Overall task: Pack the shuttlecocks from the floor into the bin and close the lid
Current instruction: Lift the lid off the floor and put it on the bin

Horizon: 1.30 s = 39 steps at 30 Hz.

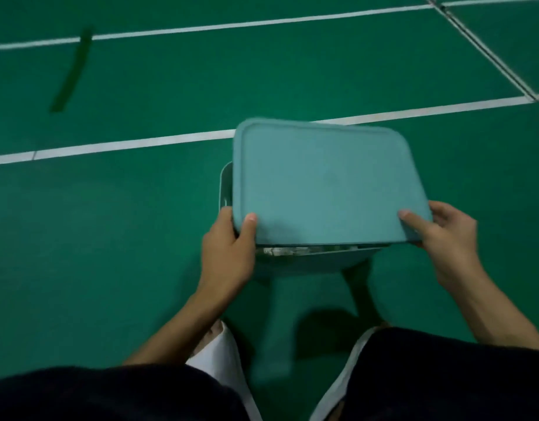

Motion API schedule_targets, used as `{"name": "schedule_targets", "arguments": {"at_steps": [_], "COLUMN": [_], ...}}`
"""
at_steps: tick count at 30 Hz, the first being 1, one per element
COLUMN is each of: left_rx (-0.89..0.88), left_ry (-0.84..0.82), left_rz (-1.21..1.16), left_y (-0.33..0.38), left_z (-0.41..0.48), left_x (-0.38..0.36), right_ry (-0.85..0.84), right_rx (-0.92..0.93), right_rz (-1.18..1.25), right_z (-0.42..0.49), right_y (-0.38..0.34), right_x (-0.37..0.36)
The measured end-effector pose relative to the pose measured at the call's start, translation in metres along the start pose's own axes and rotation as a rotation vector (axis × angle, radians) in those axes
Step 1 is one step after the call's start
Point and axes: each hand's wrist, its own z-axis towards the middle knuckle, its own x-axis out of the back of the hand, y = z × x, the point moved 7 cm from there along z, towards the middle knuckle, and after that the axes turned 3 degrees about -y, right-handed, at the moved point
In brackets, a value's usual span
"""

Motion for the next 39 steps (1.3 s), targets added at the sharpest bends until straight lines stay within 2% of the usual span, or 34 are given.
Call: {"name": "schedule_targets", "arguments": {"at_steps": [2,5,9,19,23,25,28,30,35,39], "left_rx": [0.051,0.108,0.074,0.000,0.034,0.125,0.303,0.379,0.503,0.455], "left_ry": [0.095,0.080,0.031,0.001,0.057,0.086,0.072,0.076,0.025,0.036], "left_rz": [0.253,0.500,0.446,0.345,0.236,0.042,-0.294,-0.406,-0.538,-0.555], "left_y": [-0.018,-0.039,-0.052,-0.066,-0.067,-0.075,-0.094,-0.100,-0.102,-0.100], "left_z": [0.003,0.007,0.011,0.016,0.015,0.015,0.014,0.012,0.005,0.007], "left_x": [0.020,0.025,0.017,0.022,0.021,0.021,0.017,0.016,0.008,0.006], "right_ry": [0.008,0.054,0.158,0.202,0.207,0.208,0.177,0.133,0.027,0.024], "right_rx": [0.025,0.028,0.167,0.043,0.025,-0.018,-0.143,-0.225,-0.403,-0.390], "right_rz": [-0.107,-0.249,-0.461,-0.331,-0.295,-0.249,-0.007,0.148,0.284,0.267], "right_z": [0.002,0.003,0.000,-0.007,-0.009,-0.009,-0.007,-0.011,-0.020,-0.017], "right_y": [-0.005,-0.007,-0.015,0.018,0.019,0.027,0.043,0.045,0.049,0.048], "right_x": [-0.022,-0.040,-0.042,-0.021,-0.018,-0.017,-0.020,-0.024,-0.032,-0.033]}}
